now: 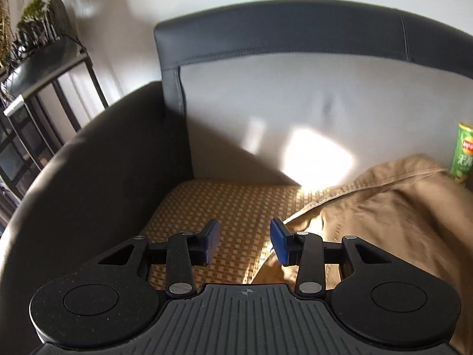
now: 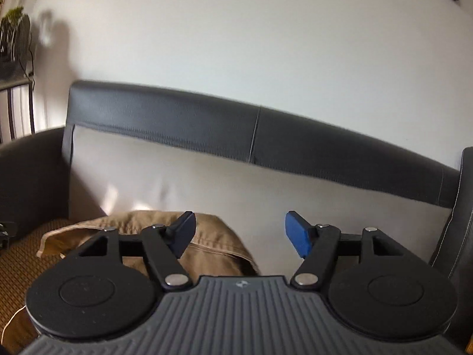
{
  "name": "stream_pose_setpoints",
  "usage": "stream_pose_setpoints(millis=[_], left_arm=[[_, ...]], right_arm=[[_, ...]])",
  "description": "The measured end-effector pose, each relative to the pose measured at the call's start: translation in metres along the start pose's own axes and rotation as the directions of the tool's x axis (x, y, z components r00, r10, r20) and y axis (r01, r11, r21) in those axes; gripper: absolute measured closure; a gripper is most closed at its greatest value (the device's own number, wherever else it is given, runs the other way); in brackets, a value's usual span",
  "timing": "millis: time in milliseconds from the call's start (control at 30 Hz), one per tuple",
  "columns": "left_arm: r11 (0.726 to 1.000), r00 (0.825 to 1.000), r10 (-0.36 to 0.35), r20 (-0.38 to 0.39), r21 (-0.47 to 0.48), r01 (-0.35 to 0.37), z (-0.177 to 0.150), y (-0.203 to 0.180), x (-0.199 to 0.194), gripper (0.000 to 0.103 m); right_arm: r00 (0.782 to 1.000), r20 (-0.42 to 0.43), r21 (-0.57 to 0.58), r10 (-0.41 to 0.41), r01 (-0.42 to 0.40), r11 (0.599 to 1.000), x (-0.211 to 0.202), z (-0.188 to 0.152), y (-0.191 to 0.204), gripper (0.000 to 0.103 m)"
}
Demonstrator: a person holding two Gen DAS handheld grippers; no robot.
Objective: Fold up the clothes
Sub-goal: 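Lower the jacket onto the seat and open both grippers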
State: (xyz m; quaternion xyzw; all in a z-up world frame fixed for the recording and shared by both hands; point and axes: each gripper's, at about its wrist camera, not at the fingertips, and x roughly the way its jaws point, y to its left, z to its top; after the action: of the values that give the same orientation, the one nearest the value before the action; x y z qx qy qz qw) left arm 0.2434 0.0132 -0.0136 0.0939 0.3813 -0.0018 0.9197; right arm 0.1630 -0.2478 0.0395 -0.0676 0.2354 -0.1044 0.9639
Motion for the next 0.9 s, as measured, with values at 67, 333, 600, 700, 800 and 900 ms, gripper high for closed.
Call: stream_pose_setpoints(millis=[67, 333, 600, 700, 800, 900], left_arm=[[0.999, 0.999, -0.037, -0.023, 0.031, 0.038, -0.022, 0.004, -0.002, 0.048], [0.956, 0.965, -0.215, -0.147, 0.171, 0.239, -0.142, -0.01, -0.083, 0.035], [0.938, 0.977, -0.147, -0.155, 0.292, 0.188, -0.183, -0.062, -0.098, 0.018], [0.954, 0.975, -0.1, -0.196, 0.261, 0.151, -0.184, -0.068, -0.068, 0.015], [0.962, 0.967, -0.11, -0.23, 0.221, 0.162, -0.182, -0.071, -0.048, 0.013], [0.962, 0.969, -0.106, -0.224, 0.223, 0.157, -0.18, -0.079, -0.038, 0.02]], right_arm=[[1.0, -0.021, -0.022, 0.009, -0.009, 1.0, 0.001, -0.022, -0.009, 0.031], [0.981, -0.101, 0.025, 0.165, -0.163, 0.986, -0.111, -0.124, -0.075, 0.022], [0.961, -0.189, 0.108, 0.203, -0.185, 0.977, -0.179, -0.21, -0.08, 0.017], [0.952, -0.235, 0.127, 0.198, -0.172, 0.977, -0.183, -0.234, -0.078, 0.017], [0.946, -0.263, 0.13, 0.187, -0.157, 0.979, -0.18, -0.251, -0.077, 0.017], [0.937, -0.289, 0.174, 0.195, -0.149, 0.973, -0.174, -0.261, -0.078, 0.017]])
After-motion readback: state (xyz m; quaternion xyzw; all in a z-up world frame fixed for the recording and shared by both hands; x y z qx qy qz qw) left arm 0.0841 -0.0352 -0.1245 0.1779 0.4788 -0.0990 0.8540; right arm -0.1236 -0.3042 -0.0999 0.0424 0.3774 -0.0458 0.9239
